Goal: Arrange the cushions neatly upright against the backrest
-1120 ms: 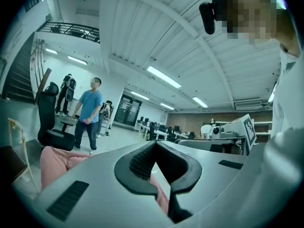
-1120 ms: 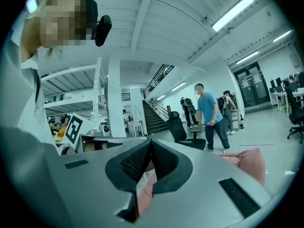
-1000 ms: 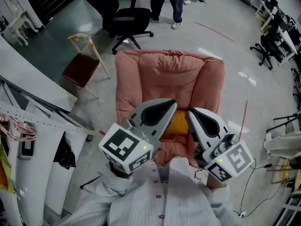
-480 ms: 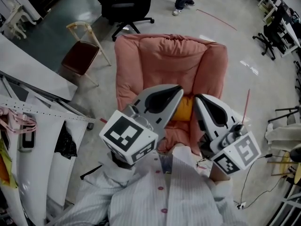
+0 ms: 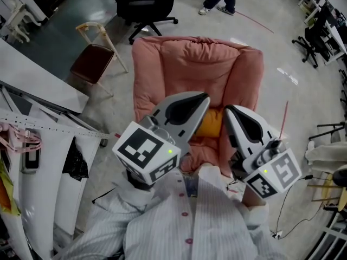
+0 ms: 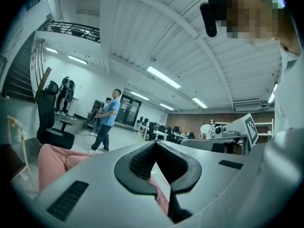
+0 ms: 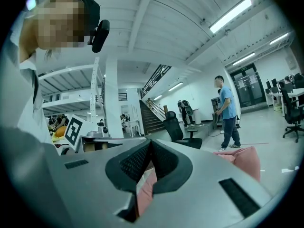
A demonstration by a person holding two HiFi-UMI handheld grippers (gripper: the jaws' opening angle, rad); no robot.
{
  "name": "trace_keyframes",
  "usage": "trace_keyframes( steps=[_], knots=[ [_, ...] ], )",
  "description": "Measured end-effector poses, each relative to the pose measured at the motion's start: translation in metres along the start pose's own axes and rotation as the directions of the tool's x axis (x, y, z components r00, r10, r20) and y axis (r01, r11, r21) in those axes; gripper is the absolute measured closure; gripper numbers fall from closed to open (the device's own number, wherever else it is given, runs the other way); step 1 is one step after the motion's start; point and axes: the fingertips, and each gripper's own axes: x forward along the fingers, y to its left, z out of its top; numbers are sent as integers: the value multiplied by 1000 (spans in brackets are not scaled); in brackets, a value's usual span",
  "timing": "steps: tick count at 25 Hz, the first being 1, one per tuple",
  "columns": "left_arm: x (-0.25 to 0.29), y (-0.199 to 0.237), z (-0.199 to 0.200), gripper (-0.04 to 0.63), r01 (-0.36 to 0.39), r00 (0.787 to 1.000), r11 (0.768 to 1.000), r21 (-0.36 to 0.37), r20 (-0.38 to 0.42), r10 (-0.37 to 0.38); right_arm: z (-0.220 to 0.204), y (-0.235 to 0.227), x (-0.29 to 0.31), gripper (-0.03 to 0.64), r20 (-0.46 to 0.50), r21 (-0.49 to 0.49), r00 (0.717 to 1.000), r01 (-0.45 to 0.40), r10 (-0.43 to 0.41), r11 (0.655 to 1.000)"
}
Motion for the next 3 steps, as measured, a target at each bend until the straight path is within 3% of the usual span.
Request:
trace_keyframes(
  steps=[3],
  knots=[
    [-2,6,0,585,12,1000,1000,-7,0,-12,-2,2,3,603,-3,-2,1000,2,-2,1000]
  ],
)
